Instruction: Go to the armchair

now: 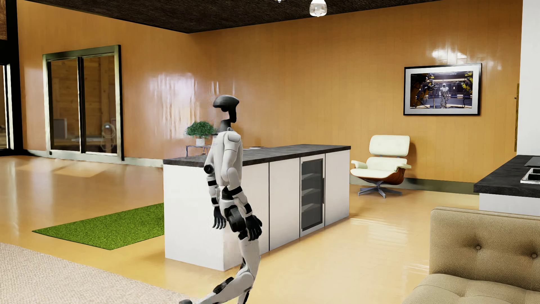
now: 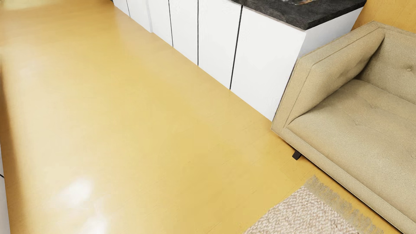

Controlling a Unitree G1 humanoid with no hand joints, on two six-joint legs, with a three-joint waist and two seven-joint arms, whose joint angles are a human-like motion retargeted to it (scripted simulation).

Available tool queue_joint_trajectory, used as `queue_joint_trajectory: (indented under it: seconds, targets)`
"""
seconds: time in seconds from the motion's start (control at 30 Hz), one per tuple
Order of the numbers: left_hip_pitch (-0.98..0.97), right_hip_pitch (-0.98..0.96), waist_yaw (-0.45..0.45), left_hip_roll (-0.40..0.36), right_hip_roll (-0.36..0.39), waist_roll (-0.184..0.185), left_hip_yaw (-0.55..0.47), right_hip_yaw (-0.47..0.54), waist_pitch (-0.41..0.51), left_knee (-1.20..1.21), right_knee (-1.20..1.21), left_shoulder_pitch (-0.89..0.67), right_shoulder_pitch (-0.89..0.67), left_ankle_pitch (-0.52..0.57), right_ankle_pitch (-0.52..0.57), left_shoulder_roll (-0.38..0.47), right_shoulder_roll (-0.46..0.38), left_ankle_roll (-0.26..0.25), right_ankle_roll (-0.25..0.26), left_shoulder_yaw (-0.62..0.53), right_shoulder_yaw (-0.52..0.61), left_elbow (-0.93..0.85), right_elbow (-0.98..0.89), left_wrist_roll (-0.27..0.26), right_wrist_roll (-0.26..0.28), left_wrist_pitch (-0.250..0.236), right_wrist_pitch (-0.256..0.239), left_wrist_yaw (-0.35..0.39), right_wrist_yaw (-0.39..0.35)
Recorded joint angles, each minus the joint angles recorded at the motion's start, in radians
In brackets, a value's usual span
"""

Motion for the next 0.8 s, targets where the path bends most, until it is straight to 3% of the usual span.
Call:
queue_joint_trajectory:
  seconds: [0.03, 0.1, 0.2, 0.27, 0.3, 0.33, 0.37, 0.4, 0.43, 0.47, 0.5, 0.6, 0.63, 0.67, 0.7, 0.73, 0.77, 0.8]
  targets:
    - [0.111, -0.098, -0.029, 0.002, 0.007, 0.0, 0.0, 0.0, 0.024, -0.046, 0.055, -0.016, -0.006, -0.074, -0.107, 0.001, 0.007, 0.0, 0.0, 0.001, 0.035, -0.009, 0.024, 0.0, 0.0, 0.0, 0.0, 0.0, 0.0]
    - [0.282, -0.224, -0.148, 0.023, 0.03, 0.03, 0.0, 0.0, 0.039, -0.101, -0.159, -0.075, 0.017, -0.197, -0.185, 0.011, 0.01, 0.0, 0.0, 0.002, 0.093, -0.006, 0.053, 0.0, 0.0, 0.0, 0.0, 0.0, 0.0]
    - [0.461, -0.362, -0.249, 0.054, 0.041, 0.082, 0.0, 0.0, 0.009, -0.201, -0.711, -0.148, 0.079, -0.415, -0.101, 0.021, -0.007, 0.0, 0.0, 0.102, 0.055, -0.082, 0.048, 0.0, 0.0, 0.0, 0.0, 0.0, 0.0]
    - [0.537, -0.441, -0.304, 0.069, -0.005, 0.113, 0.0, 0.0, -0.024, -0.195, -0.759, -0.187, 0.113, -0.496, -0.078, 0.039, -0.012, 0.0, 0.0, 0.125, 0.037, -0.113, 0.059, 0.0, 0.0, 0.0, 0.0, 0.0, 0.0]
    - [0.597, -0.442, -0.345, 0.082, 0.004, 0.134, 0.0, 0.0, -0.013, -0.147, -0.672, -0.168, 0.124, -0.506, -0.016, 0.032, -0.027, 0.0, 0.0, 0.149, 0.052, -0.142, 0.071, 0.0, 0.0, 0.0, 0.0, 0.0, 0.0]
    - [0.578, -0.484, -0.364, 0.109, 0.032, 0.169, 0.0, 0.0, -0.022, -0.017, -0.547, -0.17, 0.138, -0.388, 0.029, 0.03, -0.015, 0.0, 0.0, 0.243, -0.005, -0.184, 0.082, 0.0, 0.0, 0.0, 0.0, 0.0, 0.0]
    - [0.532, -0.443, -0.374, 0.125, 0.044, 0.204, 0.0, 0.0, -0.011, 0.197, -0.472, -0.16, 0.122, -0.149, -0.002, -0.002, -0.021, 0.0, 0.0, 0.179, 0.037, -0.126, 0.129, 0.0, 0.0, 0.0, 0.0, 0.0, 0.0]
    - [0.443, -0.41, -0.336, 0.13, 0.047, 0.207, 0.0, 0.0, -0.003, 0.417, -0.43, -0.162, 0.107, 0.022, -0.056, -0.01, -0.013, 0.0, 0.0, 0.158, 0.043, -0.114, 0.159, 0.0, 0.0, 0.0, 0.0, 0.0, 0.0]
    - [0.34, -0.351, -0.291, 0.154, 0.05, 0.213, 0.0, 0.0, 0.006, 0.56, -0.434, -0.169, 0.093, 0.088, -0.093, -0.018, 0.001, 0.0, 0.0, 0.111, 0.049, -0.104, 0.173, 0.0, 0.0, 0.0, 0.0, 0.0, 0.0]
    - [0.241, -0.264, -0.247, 0.141, 0.018, 0.186, 0.0, 0.0, 0.014, 0.607, -0.471, -0.157, 0.088, 0.095, -0.104, -0.023, 0.017, 0.0, 0.0, 0.082, 0.055, -0.106, 0.165, 0.0, 0.0, 0.0, 0.0, 0.0, 0.0]
    - [0.123, -0.171, -0.202, 0.151, 0.008, 0.181, 0.0, 0.0, 0.017, 0.589, -0.524, -0.159, 0.082, 0.083, -0.121, -0.057, 0.024, 0.0, 0.0, 0.089, 0.06, -0.029, 0.147, 0.0, 0.0, 0.0, 0.0, 0.0, 0.0]
    - [-0.139, 0.095, -0.021, 0.152, -0.035, 0.114, 0.0, 0.0, 0.008, 0.227, -0.677, -0.071, 0.097, 0.162, -0.226, -0.046, 0.012, 0.0, 0.0, 0.054, 0.086, -0.037, -0.01, 0.0, 0.0, 0.0, 0.0, 0.0, 0.0]
    - [-0.209, 0.171, 0.034, 0.165, -0.035, 0.114, 0.0, 0.0, 0.006, 0.086, -0.705, -0.046, 0.093, 0.107, -0.256, -0.034, -0.003, 0.0, 0.0, 0.065, 0.072, -0.039, -0.063, 0.0, 0.0, 0.0, 0.0, 0.0, 0.0]
    - [-0.254, 0.234, 0.103, 0.185, -0.03, 0.121, 0.0, 0.0, 0.004, -0.049, -0.721, -0.027, 0.075, -0.027, -0.282, -0.022, -0.026, 0.0, 0.0, 0.034, 0.081, -0.032, -0.091, 0.0, 0.0, 0.0, 0.0, 0.0, 0.0]
    - [-0.299, 0.276, 0.161, 0.221, -0.03, 0.115, 0.0, 0.0, -0.007, -0.123, -0.722, 0.004, 0.053, -0.236, -0.302, -0.02, -0.046, 0.0, 0.0, 0.063, 0.091, -0.003, -0.107, 0.0, 0.0, 0.0, 0.0, 0.0, 0.0]
    - [-0.305, 0.328, 0.224, 0.268, -0.039, 0.104, 0.0, 0.0, 0.002, -0.156, -0.717, 0.034, 0.027, -0.377, -0.292, -0.002, -0.054, 0.0, 0.0, 0.053, 0.098, 0.009, -0.103, 0.0, 0.0, 0.0, 0.0, 0.0, 0.0]
    - [-0.342, 0.375, 0.264, 0.293, -0.059, 0.087, 0.0, 0.0, -0.007, -0.134, -0.716, 0.068, 0.011, -0.203, -0.244, 0.001, -0.057, 0.0, 0.0, 0.064, 0.096, 0.045, -0.087, 0.0, 0.0, 0.0, 0.0, 0.0, 0.0]
    - [-0.417, 0.398, 0.261, 0.277, -0.086, 0.061, 0.0, 0.0, -0.018, -0.026, -0.692, 0.086, 0.01, 0.095, -0.138, 0.005, -0.051, 0.0, 0.0, 0.035, 0.064, 0.071, -0.08, 0.0, 0.0, 0.0, 0.0, 0.0, 0.0]
